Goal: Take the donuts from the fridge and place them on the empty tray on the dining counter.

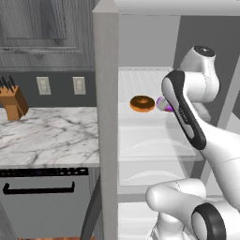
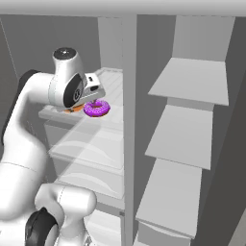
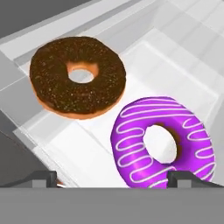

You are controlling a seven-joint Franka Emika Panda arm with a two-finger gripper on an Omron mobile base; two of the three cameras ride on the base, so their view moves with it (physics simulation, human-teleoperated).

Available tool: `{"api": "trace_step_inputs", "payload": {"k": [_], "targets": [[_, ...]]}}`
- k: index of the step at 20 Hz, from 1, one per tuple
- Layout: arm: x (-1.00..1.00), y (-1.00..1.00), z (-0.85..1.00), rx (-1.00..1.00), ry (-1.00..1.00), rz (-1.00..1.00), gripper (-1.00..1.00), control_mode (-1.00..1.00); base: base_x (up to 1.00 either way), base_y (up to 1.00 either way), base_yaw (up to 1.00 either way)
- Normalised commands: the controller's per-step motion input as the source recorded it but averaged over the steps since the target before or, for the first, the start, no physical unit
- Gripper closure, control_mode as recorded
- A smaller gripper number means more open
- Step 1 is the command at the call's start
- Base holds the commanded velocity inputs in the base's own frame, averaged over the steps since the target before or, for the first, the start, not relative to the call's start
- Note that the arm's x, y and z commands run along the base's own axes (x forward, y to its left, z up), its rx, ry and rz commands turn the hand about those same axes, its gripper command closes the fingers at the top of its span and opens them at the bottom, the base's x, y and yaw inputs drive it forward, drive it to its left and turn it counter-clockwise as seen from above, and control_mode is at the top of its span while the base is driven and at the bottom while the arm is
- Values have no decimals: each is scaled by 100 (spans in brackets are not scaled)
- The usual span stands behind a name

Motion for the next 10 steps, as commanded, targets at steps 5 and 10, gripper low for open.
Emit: {"api": "trace_step_inputs", "payload": {"k": [5,10], "targets": [[29,0,-22,0,5,1,-100,-100,0,0,0],[32,0,-26,0,0,1,-100,-100,0,0,0]]}}
